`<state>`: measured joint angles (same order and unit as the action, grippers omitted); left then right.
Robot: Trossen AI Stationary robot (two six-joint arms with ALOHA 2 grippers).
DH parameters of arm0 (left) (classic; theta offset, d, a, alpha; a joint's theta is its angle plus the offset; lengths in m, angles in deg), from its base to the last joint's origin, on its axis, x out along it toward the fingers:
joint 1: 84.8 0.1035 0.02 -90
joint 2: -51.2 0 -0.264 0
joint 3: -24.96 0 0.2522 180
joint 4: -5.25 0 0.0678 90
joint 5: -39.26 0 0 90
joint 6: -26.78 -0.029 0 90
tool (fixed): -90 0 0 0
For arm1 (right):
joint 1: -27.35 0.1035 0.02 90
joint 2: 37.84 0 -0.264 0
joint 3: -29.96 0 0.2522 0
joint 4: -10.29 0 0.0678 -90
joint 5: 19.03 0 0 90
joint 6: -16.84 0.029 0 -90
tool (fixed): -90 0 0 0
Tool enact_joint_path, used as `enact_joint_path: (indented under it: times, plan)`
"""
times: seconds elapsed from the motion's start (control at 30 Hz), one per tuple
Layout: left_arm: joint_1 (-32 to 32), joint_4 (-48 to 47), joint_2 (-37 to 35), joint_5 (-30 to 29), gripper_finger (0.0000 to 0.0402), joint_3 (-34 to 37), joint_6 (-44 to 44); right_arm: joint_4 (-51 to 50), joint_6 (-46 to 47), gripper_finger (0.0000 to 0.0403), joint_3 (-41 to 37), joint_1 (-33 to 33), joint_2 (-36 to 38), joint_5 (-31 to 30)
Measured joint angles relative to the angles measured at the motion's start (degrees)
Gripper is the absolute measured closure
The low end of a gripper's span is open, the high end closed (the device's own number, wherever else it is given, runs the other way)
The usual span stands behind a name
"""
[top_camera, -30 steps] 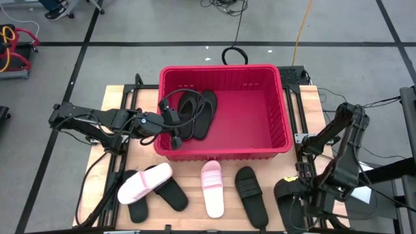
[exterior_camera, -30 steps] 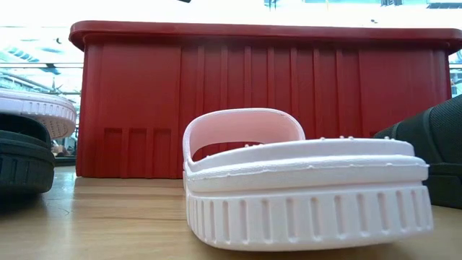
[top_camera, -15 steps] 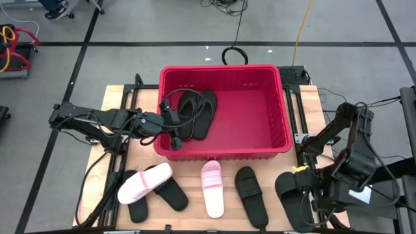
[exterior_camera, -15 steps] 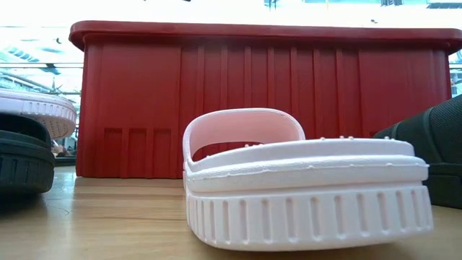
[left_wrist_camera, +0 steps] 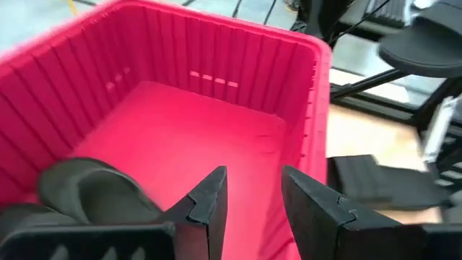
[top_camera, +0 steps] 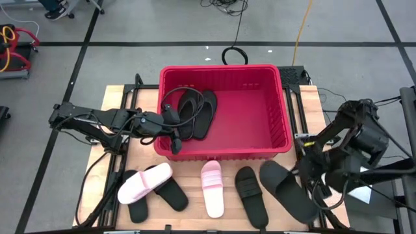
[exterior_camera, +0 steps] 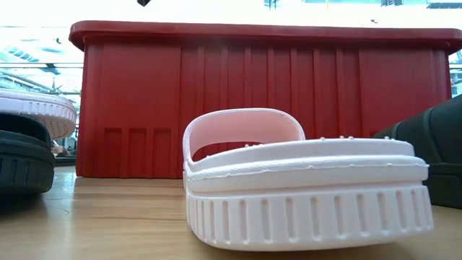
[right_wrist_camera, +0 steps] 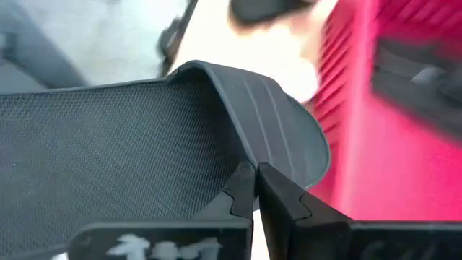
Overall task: Pick and place slides into bin
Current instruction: Put the black slide into the red bin
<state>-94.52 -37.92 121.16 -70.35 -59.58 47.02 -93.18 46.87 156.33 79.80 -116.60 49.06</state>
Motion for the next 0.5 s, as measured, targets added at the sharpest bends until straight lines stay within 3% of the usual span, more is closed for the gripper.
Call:
enact_joint_path:
  times: [0.23, 0.5]
  plan:
    - [0.00, 9.86, 0.00, 9.85, 0.0275, 0.00, 5.87, 0.50, -19.32, 0.0403, 0.53, -4.62, 0.02, -10.18]
    - [1.27, 27.47, 3.28, 22.06, 0.0275, -0.02, 14.02, 6.01, -38.63, 0.0403, -4.94, -10.67, 0.02, -21.18]
